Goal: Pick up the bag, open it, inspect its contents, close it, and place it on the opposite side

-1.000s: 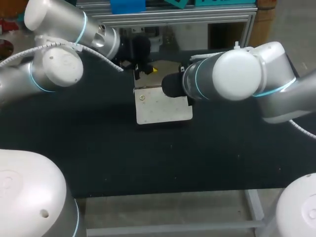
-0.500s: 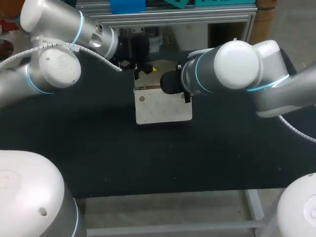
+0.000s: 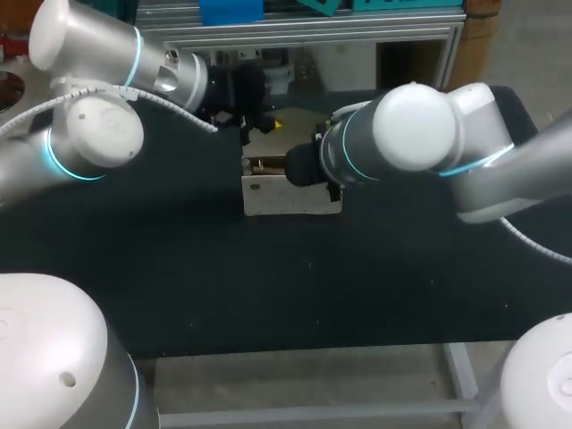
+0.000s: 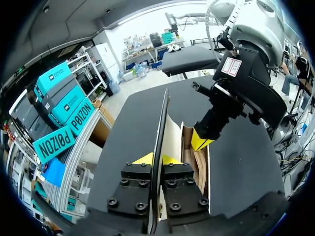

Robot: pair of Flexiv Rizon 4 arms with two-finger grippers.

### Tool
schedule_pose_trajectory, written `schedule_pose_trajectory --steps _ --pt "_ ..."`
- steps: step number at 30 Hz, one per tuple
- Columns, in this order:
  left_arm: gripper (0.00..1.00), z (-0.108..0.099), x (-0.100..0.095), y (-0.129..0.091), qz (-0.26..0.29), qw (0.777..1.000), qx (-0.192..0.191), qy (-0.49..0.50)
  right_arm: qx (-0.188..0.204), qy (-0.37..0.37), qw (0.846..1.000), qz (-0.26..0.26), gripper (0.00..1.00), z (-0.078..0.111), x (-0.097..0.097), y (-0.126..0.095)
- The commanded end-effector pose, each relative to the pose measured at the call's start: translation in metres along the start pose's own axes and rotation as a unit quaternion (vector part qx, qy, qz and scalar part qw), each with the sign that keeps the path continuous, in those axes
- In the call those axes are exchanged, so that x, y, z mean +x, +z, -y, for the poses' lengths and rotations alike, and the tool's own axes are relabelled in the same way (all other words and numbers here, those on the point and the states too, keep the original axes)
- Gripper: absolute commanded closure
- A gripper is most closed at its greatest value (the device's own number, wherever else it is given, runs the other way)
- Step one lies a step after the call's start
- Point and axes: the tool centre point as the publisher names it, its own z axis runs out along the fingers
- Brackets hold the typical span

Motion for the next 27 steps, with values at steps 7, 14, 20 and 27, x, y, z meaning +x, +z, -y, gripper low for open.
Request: schedule_pose_trajectory --steps 7,14,20,27 --pt "1.00 0.001 0.009 -0.006 -0.007 1.000 0.007 0.006 0.006 0.003 1.000 0.018 1.00 0.003 -0.019 0.000" --pt "1.00 0.003 0.011 -0.007 -0.008 1.000 0.011 0.011 0.004 0.009 1.000 0.006 1.00 0.006 -0.027 0.013" --pt "1.00 0.003 0.008 -0.008 -0.002 1.000 0.011 0.006 0.002 0.010 1.000 -0.006 1.00 0.003 -0.018 0.018" --pt "1.00 0.002 0.005 -0.008 0.003 1.000 0.012 -0.005 0.007 0.016 1.000 -0.017 1.00 0.003 -0.002 0.019"
